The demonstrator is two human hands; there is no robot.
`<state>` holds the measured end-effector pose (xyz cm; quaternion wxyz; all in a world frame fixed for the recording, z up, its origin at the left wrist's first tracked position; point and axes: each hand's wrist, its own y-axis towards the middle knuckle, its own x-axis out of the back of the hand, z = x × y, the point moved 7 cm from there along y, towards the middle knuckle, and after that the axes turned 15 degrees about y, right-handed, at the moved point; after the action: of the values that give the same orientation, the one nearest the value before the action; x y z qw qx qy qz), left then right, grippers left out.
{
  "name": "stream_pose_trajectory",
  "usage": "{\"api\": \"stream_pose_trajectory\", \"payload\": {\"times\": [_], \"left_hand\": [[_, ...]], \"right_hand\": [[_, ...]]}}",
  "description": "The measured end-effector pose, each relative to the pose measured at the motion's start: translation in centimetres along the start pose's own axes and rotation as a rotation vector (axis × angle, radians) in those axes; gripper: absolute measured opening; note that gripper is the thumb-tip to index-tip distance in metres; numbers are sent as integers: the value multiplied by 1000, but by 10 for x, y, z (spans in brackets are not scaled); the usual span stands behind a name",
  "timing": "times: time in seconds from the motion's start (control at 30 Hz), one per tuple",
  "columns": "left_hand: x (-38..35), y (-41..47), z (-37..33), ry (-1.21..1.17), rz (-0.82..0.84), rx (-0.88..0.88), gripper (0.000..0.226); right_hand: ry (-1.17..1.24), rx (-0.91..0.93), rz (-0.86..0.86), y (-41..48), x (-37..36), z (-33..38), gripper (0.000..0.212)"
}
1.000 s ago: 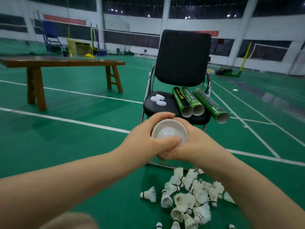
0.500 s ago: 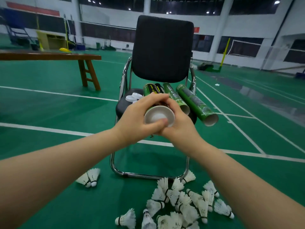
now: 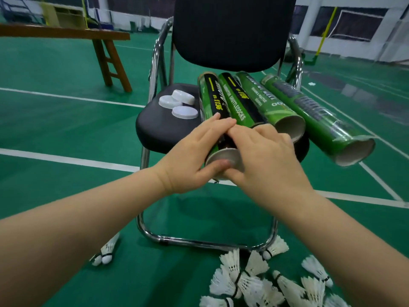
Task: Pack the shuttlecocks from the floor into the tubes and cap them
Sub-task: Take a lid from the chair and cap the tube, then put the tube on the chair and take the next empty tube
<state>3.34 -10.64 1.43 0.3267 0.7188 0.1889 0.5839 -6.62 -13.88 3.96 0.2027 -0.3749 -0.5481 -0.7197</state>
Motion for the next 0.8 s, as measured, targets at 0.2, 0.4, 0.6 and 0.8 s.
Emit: {"api": "stream_pose_trajectory", "payload": {"times": [0.2,0.4,0.6,0.8], "left_hand": [[-10,20,22,41,43,-16,70],[-15,36,31,124,192,-51,69],[3,31,21,272,285,57,81],[65,26,-63,584,81,-150,88]], "right_hand": [[-119,-107,228,10,-20,-42,106],[-90,-118,-32,19,-24,-65,58],[91,-96,-276,12,30,-46,40],[153,-38,-317,-11,110,23,40]]}}
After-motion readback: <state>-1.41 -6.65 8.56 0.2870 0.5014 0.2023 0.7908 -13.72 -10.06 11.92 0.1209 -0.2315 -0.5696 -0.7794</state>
